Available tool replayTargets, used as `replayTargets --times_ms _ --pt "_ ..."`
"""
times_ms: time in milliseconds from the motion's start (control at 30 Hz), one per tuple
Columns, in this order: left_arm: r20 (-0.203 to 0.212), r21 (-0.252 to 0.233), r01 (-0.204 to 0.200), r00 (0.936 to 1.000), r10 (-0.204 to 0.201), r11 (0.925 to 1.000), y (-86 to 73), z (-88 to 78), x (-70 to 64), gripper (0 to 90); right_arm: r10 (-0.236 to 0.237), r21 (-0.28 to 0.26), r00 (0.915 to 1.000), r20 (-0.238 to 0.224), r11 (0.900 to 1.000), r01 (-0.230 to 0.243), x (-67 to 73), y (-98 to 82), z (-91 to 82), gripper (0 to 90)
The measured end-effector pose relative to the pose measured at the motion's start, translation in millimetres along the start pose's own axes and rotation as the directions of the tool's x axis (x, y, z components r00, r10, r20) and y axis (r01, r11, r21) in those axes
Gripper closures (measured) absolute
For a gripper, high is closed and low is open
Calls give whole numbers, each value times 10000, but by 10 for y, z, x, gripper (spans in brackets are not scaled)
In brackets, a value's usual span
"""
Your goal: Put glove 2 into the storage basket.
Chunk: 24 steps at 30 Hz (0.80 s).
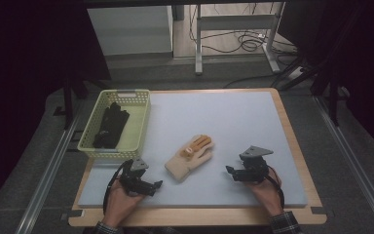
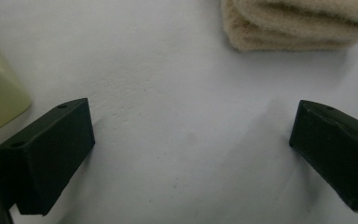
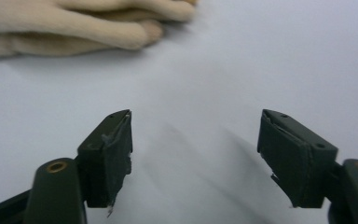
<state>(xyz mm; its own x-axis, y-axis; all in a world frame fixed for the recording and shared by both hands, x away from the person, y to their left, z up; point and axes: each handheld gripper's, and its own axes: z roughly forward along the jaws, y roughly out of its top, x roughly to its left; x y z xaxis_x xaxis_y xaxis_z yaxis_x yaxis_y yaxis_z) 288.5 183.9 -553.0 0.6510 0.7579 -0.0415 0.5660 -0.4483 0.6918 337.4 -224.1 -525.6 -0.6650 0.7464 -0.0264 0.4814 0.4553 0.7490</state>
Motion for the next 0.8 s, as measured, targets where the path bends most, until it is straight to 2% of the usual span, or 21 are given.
replayTargets --times_ms 167,267,467,800 --pt "8 1 5 10000 -5 10000 0 0 1 0 221 57 9990 389 9997 -223 -136 -99 -63 201" --pt "12 4 9 10000 -9 10000 0 0 2 0 191 190 9980 596 9996 -203 -176 -135 -69 187" --pt "18 6 13 10000 -13 10000 0 0 3 0 230 347 9982 557 9991 -250 -191 -148 -64 160" --pt "18 -11 -2 10000 2 10000 1 -6 2 5 197 320 9980 604 9993 -217 -186 -155 -62 157"
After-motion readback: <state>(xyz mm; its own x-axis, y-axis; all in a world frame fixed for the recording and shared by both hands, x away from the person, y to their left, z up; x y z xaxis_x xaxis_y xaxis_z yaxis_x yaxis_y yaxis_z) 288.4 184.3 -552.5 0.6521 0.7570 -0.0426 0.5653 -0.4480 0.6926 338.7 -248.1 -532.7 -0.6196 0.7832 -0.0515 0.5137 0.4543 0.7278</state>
